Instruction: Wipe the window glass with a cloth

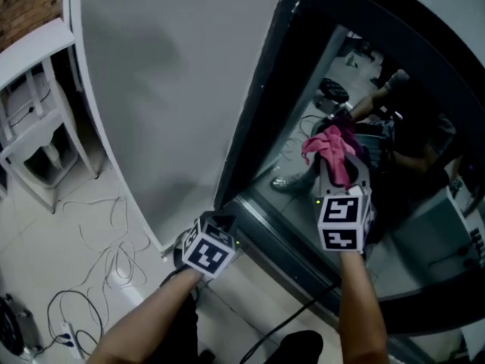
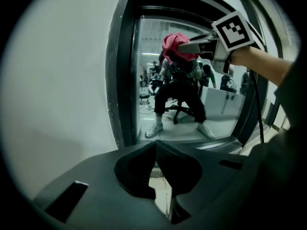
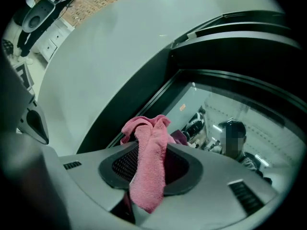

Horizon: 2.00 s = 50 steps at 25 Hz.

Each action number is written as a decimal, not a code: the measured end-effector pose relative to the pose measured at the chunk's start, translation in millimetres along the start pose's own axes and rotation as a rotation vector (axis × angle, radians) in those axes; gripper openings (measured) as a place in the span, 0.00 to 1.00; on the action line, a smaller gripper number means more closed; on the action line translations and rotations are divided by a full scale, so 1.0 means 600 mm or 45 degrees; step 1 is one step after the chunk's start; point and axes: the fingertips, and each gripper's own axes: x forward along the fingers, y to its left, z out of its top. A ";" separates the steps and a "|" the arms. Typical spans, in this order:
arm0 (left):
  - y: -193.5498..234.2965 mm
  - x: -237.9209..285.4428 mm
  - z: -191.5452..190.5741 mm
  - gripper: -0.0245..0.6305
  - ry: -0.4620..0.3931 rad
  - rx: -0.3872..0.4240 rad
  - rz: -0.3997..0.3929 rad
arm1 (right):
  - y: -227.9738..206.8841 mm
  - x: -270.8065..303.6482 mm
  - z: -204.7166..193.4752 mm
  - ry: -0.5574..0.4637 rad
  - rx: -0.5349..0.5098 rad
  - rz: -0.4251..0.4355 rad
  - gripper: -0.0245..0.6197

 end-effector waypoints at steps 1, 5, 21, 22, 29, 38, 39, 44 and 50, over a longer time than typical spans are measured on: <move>-0.004 0.008 -0.006 0.04 0.016 -0.003 -0.008 | 0.011 0.004 -0.009 0.012 -0.015 0.018 0.22; -0.012 0.034 -0.024 0.04 0.058 -0.026 -0.030 | 0.065 0.017 -0.056 0.069 -0.035 0.111 0.22; -0.023 0.127 -0.130 0.04 0.198 -0.171 -0.074 | 0.274 0.066 -0.265 0.173 0.081 0.358 0.22; -0.022 0.132 -0.136 0.04 0.213 -0.174 -0.076 | 0.284 0.070 -0.275 0.181 0.078 0.374 0.22; -0.036 0.154 -0.181 0.04 0.304 -0.191 -0.091 | 0.365 0.089 -0.357 0.266 0.088 0.478 0.22; -0.031 0.170 -0.235 0.04 0.445 -0.203 -0.083 | 0.454 0.111 -0.450 0.358 0.089 0.526 0.22; -0.032 0.170 -0.239 0.04 0.454 -0.201 -0.084 | 0.459 0.112 -0.457 0.361 0.095 0.528 0.22; -0.030 0.172 -0.241 0.04 0.464 -0.239 -0.092 | 0.484 0.121 -0.491 0.396 0.130 0.566 0.22; -0.028 0.171 -0.243 0.04 0.468 -0.233 -0.096 | 0.528 0.121 -0.551 0.521 0.169 0.624 0.22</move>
